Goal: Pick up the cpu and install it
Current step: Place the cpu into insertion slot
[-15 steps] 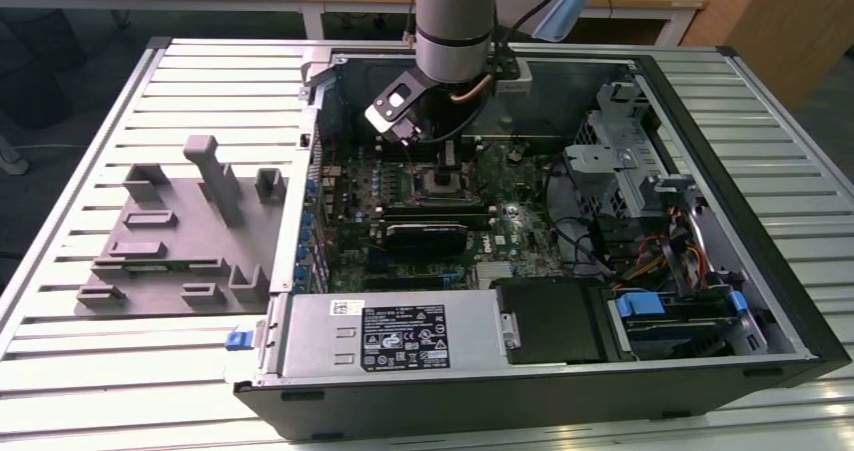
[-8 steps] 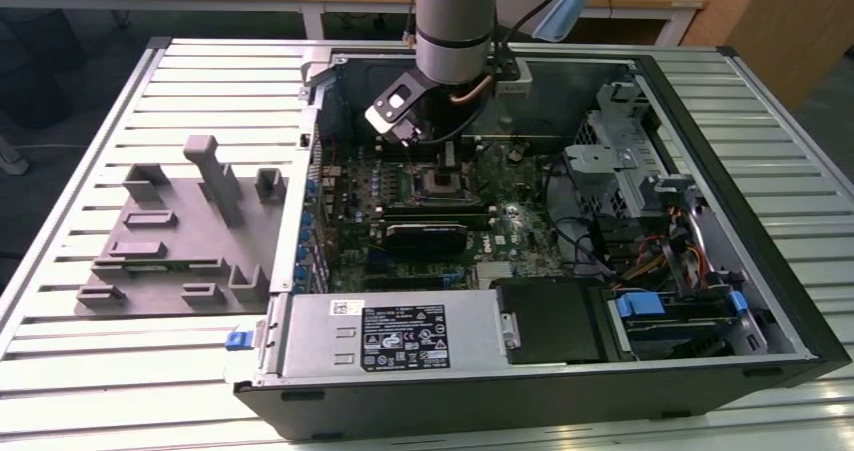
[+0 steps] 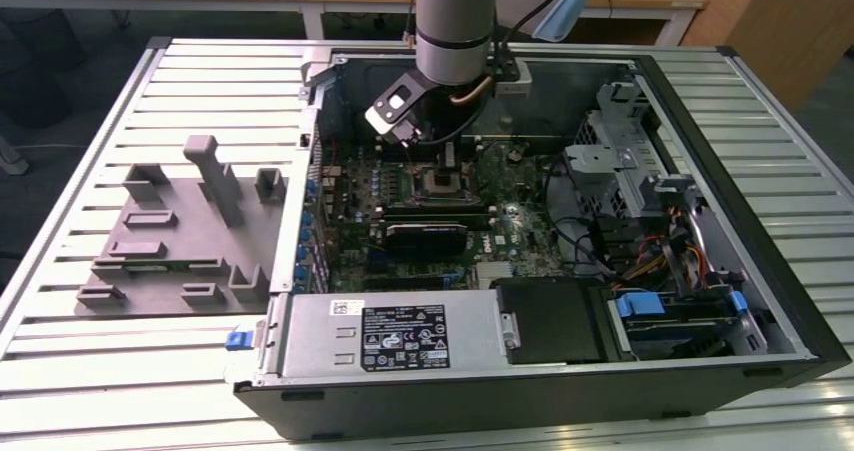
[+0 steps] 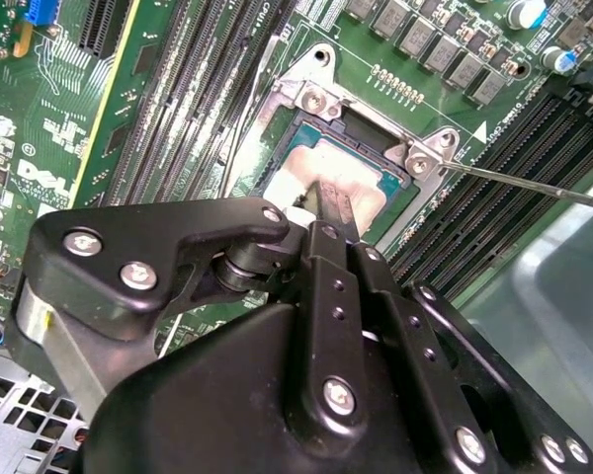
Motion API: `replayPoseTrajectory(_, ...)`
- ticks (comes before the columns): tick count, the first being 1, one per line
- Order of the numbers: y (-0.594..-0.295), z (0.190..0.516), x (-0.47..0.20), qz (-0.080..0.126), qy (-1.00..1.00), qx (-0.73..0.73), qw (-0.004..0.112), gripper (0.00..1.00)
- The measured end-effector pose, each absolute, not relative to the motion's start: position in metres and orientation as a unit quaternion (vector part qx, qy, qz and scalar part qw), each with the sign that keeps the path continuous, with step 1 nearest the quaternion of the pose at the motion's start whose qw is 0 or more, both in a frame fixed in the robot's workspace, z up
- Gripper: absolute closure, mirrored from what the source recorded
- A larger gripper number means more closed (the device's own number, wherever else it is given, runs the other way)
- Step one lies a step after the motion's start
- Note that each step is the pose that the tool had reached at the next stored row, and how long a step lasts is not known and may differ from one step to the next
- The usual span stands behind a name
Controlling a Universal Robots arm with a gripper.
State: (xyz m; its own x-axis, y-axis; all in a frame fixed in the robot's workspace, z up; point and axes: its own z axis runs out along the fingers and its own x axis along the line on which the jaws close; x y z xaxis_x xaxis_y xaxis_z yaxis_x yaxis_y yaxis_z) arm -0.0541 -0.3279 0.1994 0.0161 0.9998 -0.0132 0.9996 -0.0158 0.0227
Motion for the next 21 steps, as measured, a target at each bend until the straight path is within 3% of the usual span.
replayPoseTrajectory(9, -0.328, 0.205, -0.054, 0.003, 0.701, 0.713, 0.013, 0.89)
replayPoseTrajectory(21, -0.328, 0.242, -0.054, 0.006, 0.701, 0.713, 0.016, 0.89)
